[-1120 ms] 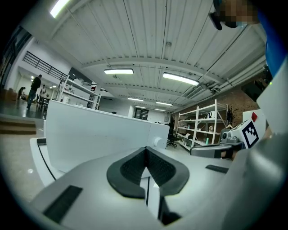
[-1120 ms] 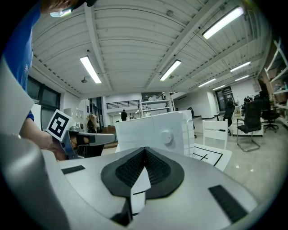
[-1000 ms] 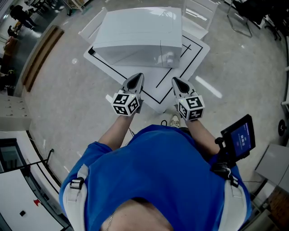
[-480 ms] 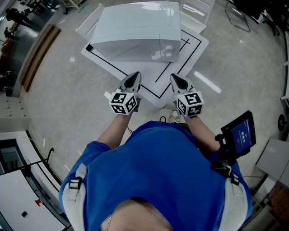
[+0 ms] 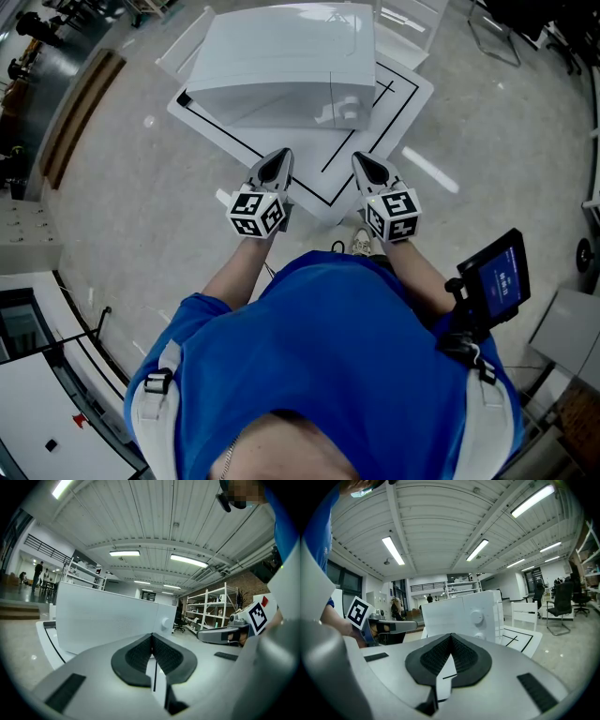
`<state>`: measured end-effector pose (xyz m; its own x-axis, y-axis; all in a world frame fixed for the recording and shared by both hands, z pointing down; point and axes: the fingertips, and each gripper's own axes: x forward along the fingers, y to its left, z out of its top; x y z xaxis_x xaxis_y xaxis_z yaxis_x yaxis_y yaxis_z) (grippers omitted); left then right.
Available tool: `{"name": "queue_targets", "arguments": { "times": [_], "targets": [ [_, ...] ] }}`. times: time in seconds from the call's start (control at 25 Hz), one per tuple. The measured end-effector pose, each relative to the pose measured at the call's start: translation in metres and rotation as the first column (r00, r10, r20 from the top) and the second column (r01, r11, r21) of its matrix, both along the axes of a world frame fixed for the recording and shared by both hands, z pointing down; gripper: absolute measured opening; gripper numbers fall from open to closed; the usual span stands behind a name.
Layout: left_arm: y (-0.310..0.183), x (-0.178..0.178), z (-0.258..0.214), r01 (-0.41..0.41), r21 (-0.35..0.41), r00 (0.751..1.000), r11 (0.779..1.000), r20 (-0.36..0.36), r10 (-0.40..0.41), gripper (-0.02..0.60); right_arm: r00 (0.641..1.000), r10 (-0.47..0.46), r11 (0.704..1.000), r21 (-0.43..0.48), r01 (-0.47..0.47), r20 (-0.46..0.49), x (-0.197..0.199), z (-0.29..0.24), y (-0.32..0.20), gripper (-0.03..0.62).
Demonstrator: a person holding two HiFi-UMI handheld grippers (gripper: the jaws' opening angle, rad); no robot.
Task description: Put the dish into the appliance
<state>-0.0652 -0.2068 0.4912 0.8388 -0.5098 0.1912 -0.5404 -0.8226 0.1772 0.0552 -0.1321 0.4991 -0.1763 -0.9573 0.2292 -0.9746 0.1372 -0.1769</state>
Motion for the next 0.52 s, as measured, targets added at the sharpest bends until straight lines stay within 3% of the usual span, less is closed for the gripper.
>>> {"name": "queue_targets", "arguments": {
  "times": [0.52],
  "targets": [
    [0.0002,0.0022,-0.002,0.001,0.002,1.0,1.0,-0.013,-0.001,0.008,1.0,-0.006,1.0,-0.001,0.006,-0.013,-0.0001,-0.0005,-0.0026,0.002]
  ]
}}
